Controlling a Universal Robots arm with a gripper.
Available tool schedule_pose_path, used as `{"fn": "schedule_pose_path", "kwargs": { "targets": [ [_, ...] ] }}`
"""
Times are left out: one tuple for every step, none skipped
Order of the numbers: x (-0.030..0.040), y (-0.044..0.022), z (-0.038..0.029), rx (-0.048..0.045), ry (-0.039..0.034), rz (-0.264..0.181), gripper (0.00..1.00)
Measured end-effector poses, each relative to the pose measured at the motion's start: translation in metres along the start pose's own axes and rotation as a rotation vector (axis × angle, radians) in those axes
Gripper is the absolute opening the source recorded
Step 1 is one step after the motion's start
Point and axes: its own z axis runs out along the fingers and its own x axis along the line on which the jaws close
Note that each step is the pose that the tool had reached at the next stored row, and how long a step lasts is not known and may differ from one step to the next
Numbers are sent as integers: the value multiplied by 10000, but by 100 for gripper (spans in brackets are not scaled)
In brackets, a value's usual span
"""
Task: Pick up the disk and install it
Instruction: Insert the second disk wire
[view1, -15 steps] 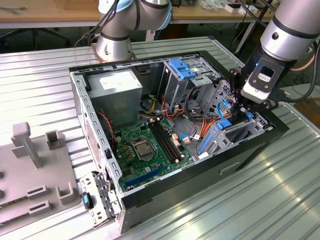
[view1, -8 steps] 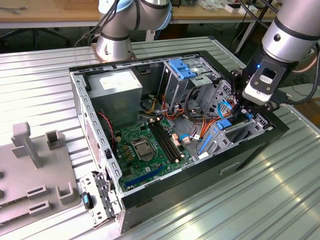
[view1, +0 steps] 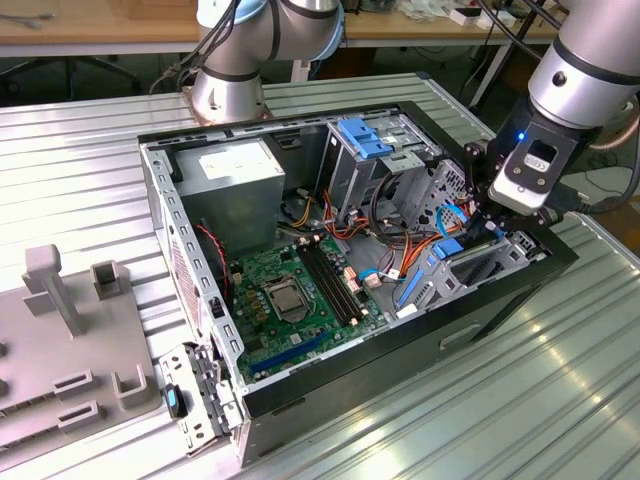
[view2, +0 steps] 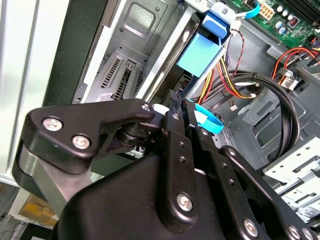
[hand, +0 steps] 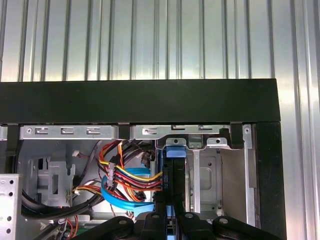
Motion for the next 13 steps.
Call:
{"fn": "schedule_pose_path", "kwargs": {
  "targets": [
    [1, 0, 0, 0, 0, 0, 16],
    [1, 0, 0, 0, 1, 0, 16],
    [1, 0, 0, 0, 1, 0, 16],
    [3, 0, 0, 0, 0, 0, 16],
    [7, 0, 0, 0, 0, 0, 16],
    [8, 0, 0, 0, 1, 0, 16],
    [9, 0, 0, 0, 0, 0, 16],
    [10, 0, 0, 0, -1, 0, 16],
    [11, 0, 2, 0, 0, 0, 16],
    [11, -1, 4, 0, -1, 0, 16],
    [11, -1, 7, 0, -1, 0, 16],
    [11, -1, 10, 0, -2, -1, 16],
    [10, -2, 16, 0, -1, 0, 16]
  ]
}}
